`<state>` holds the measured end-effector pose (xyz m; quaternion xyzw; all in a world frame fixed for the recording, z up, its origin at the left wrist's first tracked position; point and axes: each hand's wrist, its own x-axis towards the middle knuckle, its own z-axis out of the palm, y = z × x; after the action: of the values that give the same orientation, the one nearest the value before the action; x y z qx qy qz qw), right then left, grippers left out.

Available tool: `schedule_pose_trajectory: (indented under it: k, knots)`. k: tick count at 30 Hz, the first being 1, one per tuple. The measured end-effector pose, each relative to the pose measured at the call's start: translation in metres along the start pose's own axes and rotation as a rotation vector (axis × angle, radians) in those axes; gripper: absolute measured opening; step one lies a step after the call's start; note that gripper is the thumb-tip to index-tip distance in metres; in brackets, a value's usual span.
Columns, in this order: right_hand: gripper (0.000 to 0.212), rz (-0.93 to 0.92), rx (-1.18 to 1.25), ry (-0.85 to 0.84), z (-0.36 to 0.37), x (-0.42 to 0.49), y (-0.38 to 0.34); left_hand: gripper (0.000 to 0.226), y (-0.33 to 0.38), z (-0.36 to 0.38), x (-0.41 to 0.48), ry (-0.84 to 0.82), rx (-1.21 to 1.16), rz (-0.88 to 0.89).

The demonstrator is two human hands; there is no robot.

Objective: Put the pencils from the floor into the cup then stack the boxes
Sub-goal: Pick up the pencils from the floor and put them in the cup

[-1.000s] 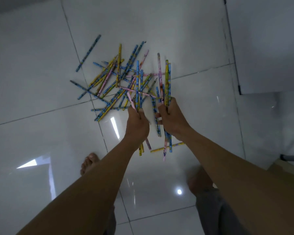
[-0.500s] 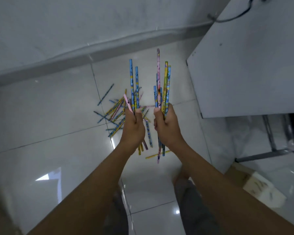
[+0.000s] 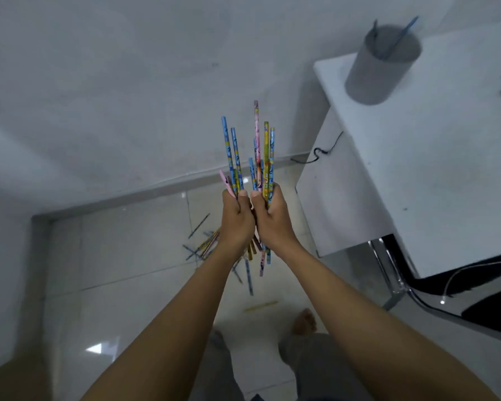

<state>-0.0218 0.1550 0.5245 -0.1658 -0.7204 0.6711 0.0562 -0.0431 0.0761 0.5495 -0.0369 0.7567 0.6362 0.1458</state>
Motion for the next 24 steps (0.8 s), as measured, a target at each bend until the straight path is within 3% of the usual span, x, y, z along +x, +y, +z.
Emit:
schedule_pose_trajectory:
  k: [5,13,16,21,24]
  knots:
    - [0.035,-0.049,-0.015,0.010,-0.025,0.003,-0.045,0.034,0.049,0.013,-0.001,-0.005,-0.034,0.102]
    - [0.029,-0.182,-0.025,0.223,-0.036,0.030,-0.128,0.028,0.130,-0.004,0.030,-0.026,0.028,0.248]
    - [0.014,-0.258,-0.045,0.369,-0.043,0.045,-0.162,0.024,0.159,-0.004,0.047,-0.105,-0.002,0.279]
    - [0.023,-0.326,-0.045,0.610,-0.052,0.065,-0.192,0.022,0.190,0.006,0.063,-0.248,-0.040,0.308]
    - [0.019,-0.339,-0.050,0.650,-0.058,0.071,-0.197,0.023,0.201,0.019,0.070,-0.333,-0.017,0.333]
